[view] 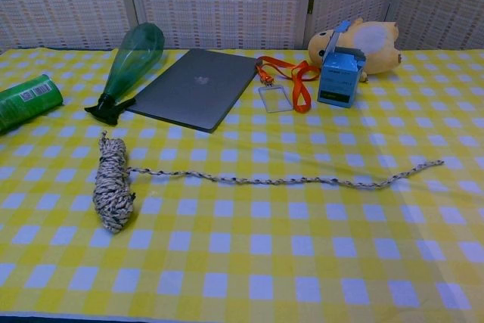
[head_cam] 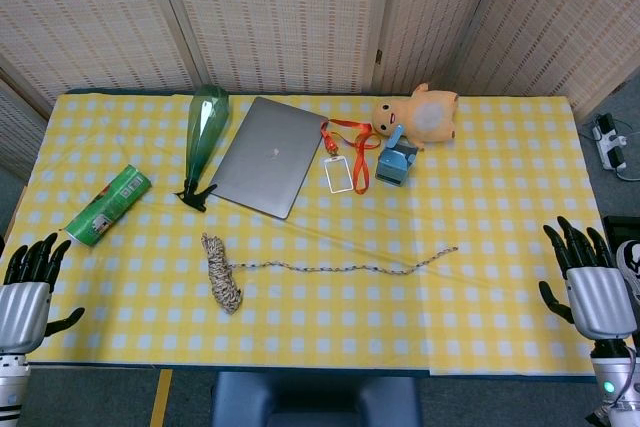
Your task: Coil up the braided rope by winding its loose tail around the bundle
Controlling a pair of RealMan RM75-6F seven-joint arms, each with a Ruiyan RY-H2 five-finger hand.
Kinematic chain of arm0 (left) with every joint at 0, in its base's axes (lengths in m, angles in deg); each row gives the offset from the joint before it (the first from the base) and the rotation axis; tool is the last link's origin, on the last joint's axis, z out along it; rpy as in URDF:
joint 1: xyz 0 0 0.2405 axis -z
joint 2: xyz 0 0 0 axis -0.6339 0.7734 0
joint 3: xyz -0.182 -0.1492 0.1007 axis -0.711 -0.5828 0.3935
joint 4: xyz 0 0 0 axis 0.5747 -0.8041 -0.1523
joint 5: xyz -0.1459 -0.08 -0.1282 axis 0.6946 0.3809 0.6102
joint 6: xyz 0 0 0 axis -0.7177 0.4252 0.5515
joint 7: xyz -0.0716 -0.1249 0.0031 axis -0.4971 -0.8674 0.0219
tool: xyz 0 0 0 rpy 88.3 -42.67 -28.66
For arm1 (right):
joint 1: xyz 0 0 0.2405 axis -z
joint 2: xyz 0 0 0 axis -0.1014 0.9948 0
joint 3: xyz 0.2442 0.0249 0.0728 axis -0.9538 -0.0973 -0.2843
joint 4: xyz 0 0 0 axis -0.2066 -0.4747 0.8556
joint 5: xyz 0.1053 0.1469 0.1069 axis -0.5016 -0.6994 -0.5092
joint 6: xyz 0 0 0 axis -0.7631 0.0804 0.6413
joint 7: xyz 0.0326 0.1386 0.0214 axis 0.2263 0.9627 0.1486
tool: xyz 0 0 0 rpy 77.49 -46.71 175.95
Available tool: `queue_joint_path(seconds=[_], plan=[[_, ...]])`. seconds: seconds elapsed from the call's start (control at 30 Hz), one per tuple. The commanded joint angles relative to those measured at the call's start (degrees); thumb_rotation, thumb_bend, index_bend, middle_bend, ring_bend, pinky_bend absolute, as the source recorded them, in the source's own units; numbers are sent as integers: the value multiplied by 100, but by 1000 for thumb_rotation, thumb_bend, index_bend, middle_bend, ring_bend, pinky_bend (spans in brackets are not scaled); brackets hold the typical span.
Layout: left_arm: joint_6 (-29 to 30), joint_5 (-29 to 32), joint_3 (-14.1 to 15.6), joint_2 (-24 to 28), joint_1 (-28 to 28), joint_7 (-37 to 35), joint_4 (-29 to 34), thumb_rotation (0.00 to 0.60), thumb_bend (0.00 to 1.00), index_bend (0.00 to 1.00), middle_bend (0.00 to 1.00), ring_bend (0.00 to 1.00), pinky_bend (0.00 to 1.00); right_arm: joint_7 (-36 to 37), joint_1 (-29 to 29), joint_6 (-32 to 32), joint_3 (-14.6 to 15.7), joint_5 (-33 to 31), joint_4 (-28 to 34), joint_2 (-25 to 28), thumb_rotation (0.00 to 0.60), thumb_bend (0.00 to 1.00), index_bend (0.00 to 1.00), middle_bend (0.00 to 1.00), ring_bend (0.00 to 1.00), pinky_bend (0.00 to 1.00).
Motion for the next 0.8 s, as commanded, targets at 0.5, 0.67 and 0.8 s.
queue_joint_path(seconds=[0.5, 0.67, 0.8], plan=[[-188, 52, -105, 45, 162, -199, -17, 600, 171, 25, 12, 0, 0, -9, 27, -28, -2, -30, 71, 77, 600, 400, 0, 0, 85, 0], [-344, -96, -103, 73, 315, -358, 80, 600, 172, 31, 17, 0, 0, 40, 57, -103, -37, -51, 56, 91, 600, 400, 0, 0, 85, 0], [-483, -365, -128, 111, 536, -533, 232, 600, 171, 40, 30, 0, 0, 27, 37, -108, -51, -15, 76, 132, 600, 400, 0, 0, 84, 0]])
